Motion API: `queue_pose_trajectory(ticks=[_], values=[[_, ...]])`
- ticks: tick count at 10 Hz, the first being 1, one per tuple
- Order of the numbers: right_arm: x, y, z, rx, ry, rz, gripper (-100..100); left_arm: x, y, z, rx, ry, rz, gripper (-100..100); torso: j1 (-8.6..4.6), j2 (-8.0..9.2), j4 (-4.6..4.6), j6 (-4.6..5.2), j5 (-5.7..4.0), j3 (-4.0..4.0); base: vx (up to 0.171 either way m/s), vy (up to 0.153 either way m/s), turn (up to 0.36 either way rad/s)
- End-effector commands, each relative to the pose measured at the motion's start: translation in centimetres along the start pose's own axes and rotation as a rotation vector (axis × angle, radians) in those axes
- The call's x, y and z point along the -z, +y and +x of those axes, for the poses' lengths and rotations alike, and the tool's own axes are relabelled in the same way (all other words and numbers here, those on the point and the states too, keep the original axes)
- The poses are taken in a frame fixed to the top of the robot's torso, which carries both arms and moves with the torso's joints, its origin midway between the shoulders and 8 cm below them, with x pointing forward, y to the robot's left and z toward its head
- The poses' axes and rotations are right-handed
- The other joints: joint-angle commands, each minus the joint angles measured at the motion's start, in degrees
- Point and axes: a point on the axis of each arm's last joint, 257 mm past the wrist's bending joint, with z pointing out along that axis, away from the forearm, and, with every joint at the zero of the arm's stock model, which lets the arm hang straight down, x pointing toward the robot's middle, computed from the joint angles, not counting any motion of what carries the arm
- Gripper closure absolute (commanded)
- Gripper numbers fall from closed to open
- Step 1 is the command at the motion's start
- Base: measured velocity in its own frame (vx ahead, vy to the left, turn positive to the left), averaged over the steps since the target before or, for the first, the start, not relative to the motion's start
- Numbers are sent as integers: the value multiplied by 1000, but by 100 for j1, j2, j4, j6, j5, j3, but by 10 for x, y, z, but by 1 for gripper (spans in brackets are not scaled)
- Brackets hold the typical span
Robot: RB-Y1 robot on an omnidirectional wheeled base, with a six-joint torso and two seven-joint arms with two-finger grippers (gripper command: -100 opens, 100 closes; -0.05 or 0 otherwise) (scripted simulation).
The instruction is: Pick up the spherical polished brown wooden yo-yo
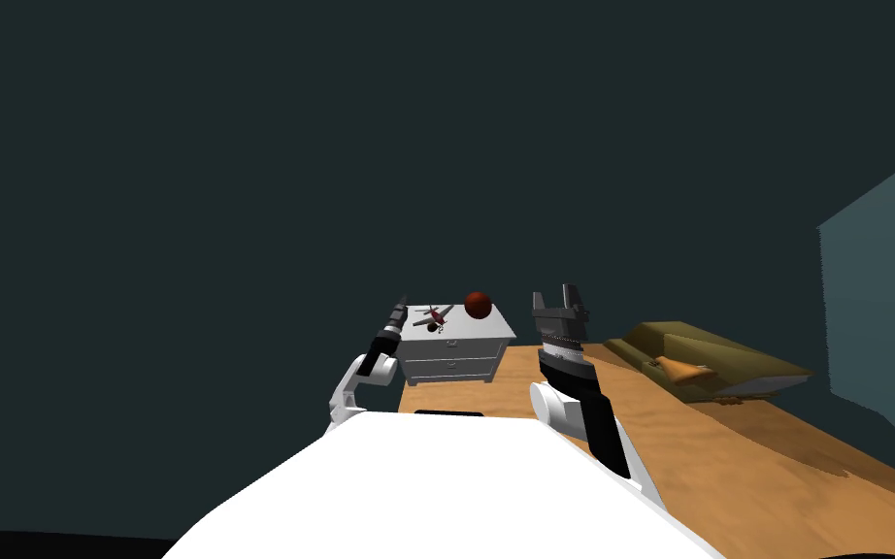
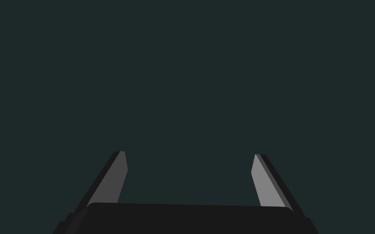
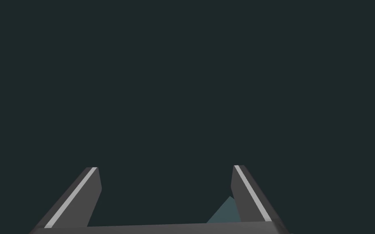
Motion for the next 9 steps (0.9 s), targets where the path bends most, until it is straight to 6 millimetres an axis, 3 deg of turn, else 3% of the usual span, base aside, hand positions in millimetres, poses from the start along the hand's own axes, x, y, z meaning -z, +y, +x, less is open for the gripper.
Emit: queue_pose_trajectory(ticks=[1,4,5,6,9], values=[[0,0,0,0,0,0,0,-3,17,3,-5,7,-47,-100,0,0,0,0,0,0,15,-38,4],[0,0,0,0,0,0,0,-9,56,9,-21,26,-166,-100,2,1,0,-1,0,0,17,-43,2],[0,0,0,0,0,0,0,-9,57,10,-21,27,-172,-100,3,-2,-1,-1,0,-1,25,-37,2],[0,0,0,0,0,0,0,-10,74,12,-28,35,-223,-100,4,-2,0,-1,0,-1,26,-46,1],[0,0,0,0,0,0,0,-9,96,14,-35,45,-296,-100,2,-3,-1,0,0,-2,22,-38,0]])
